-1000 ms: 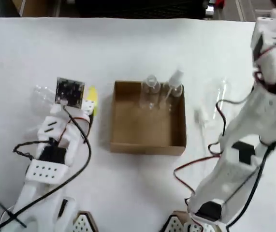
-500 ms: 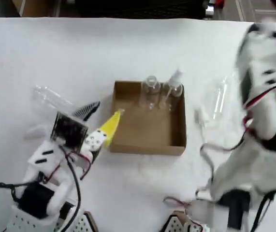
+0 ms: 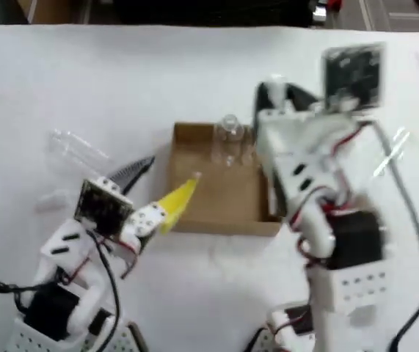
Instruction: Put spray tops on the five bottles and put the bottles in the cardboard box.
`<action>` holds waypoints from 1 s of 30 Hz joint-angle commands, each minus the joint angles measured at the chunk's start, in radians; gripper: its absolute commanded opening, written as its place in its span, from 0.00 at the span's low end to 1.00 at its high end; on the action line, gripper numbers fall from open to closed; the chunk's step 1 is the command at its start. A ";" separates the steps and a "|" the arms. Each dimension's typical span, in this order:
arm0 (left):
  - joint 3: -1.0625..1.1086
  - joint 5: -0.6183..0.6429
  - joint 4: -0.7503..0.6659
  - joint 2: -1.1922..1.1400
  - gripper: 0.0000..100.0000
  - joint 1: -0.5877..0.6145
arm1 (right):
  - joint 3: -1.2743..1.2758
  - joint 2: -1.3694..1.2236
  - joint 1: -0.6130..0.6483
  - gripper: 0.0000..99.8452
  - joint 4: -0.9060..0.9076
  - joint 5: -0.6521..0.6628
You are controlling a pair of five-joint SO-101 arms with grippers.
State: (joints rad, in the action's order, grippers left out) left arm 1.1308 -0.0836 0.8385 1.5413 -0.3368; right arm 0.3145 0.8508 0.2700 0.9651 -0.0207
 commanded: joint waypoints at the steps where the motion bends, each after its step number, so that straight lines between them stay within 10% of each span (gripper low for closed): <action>1: -0.014 -0.005 -0.023 0.012 0.25 -0.070 | 0.362 0.180 0.124 0.02 -0.349 -0.008; 16: 0.118 -0.002 -0.193 0.007 0.24 -0.097 | 0.446 0.332 0.377 0.02 -0.269 -0.008; 30: 0.167 -0.002 -0.272 0.007 0.24 -0.005 | 0.396 0.364 0.314 0.02 -0.157 0.000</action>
State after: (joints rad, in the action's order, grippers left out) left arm 1.3057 -0.0836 0.5992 1.5397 -0.3874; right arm 0.7656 1.2022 0.5953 0.8025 -0.0222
